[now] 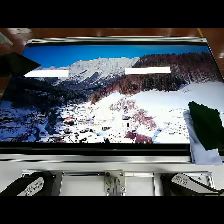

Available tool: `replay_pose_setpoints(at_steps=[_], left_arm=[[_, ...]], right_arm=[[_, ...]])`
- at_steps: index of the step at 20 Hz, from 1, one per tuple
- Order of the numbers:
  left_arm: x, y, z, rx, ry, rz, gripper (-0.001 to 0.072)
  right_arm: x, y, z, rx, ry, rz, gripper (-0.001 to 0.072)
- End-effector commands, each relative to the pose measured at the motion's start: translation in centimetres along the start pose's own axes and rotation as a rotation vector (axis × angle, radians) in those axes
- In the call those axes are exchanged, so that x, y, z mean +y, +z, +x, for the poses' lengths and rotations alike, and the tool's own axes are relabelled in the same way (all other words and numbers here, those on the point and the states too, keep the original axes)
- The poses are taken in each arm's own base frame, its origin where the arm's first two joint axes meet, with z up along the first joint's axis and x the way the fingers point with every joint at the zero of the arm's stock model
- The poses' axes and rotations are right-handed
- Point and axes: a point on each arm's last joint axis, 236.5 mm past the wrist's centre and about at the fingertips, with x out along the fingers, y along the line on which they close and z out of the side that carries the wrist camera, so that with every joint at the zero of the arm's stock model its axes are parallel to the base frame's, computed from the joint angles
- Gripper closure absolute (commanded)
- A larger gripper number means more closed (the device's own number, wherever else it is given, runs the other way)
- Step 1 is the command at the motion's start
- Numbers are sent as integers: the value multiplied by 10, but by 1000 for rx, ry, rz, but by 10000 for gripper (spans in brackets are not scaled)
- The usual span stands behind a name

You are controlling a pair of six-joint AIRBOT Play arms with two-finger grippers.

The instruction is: Fold the shirts.

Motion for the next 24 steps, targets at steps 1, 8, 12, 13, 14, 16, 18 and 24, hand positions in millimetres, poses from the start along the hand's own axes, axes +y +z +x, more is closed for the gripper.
replay_pose_setpoints(at_steps=[1, 8, 12, 13, 14, 16, 18, 24], left_arm=[[0, 1, 0, -5, 1, 7, 666], [0, 1, 0, -5, 1, 6, 666], [1, 1, 1, -3, 2, 5, 666], [2, 1, 2, 0, 2, 2, 666], [4, 0, 5, 5, 1, -3, 666], [15, -1, 14, 17, 31, 2, 669], [31, -4, 30, 39, 138, 88, 671], [47, -101, 109, 458, 419, 79, 665]], right_arm=[[-22, -4, 37, 24, -89, 62, 646], [-44, 12, 46, -44, -178, 47, 144], [-72, 11, 21, -42, -301, 16, 125], [-71, 18, 7, -77, -305, 1, 125], [-66, 30, -12, -138, -289, -14, 126], [-41, 62, -62, -339, -203, -47, 126], [4, 93, -134, -652, -129, -125, 126], [207, 30, -136, -706, 148, -603, 34]])
